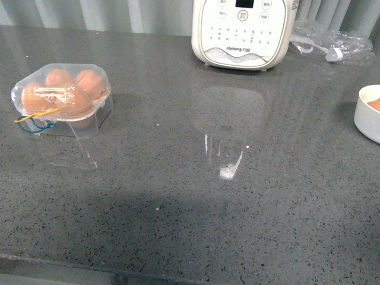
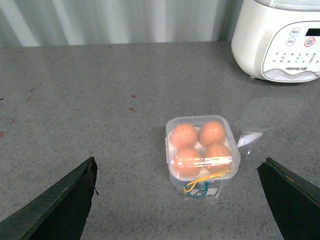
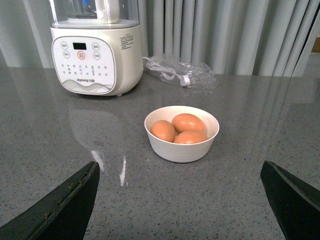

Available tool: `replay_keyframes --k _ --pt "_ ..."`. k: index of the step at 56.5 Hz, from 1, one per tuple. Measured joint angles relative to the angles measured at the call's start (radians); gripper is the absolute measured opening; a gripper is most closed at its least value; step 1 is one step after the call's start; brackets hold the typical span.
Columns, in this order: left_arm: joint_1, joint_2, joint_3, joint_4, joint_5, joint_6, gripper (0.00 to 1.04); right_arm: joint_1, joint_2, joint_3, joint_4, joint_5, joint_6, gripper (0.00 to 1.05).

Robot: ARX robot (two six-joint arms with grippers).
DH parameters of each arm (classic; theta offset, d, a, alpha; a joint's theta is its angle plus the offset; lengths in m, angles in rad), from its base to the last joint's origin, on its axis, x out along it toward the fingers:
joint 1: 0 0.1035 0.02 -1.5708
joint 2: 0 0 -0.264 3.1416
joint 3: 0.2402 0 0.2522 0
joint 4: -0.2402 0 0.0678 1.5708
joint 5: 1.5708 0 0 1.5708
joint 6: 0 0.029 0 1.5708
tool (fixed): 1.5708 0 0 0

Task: Put egg into box

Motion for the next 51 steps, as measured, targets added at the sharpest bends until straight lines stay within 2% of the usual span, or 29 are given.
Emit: replay_keyframes --k 13,34,37,42,51 --pt "0.047 -0.126 -0.076 -0.116 0.038 0.02 0.98 0.0 0.0 0.0 0.0 0.0 0.0 0.97" --pt "0.063 -0.238 -0.163 -0.174 0.043 0.032 0.97 0.0 0.0 0.0 0.0 0.0 0.0 0.97" --pt "0.042 -0.278 -0.242 -0.002 -0.034 -0.022 0.87 0.0 0.0 0.0 0.0 0.0 0.0 0.97" --pt "0.026 -0.33 -0.33 0.157 -0.061 -0.086 0.73 0.0 0.0 0.0 0.0 0.0 0.0 0.97" --pt "-0.008 -0.396 -0.389 0.18 -0.101 -0.121 0.48 0.0 0.0 0.0 0.0 0.0 0.0 0.97"
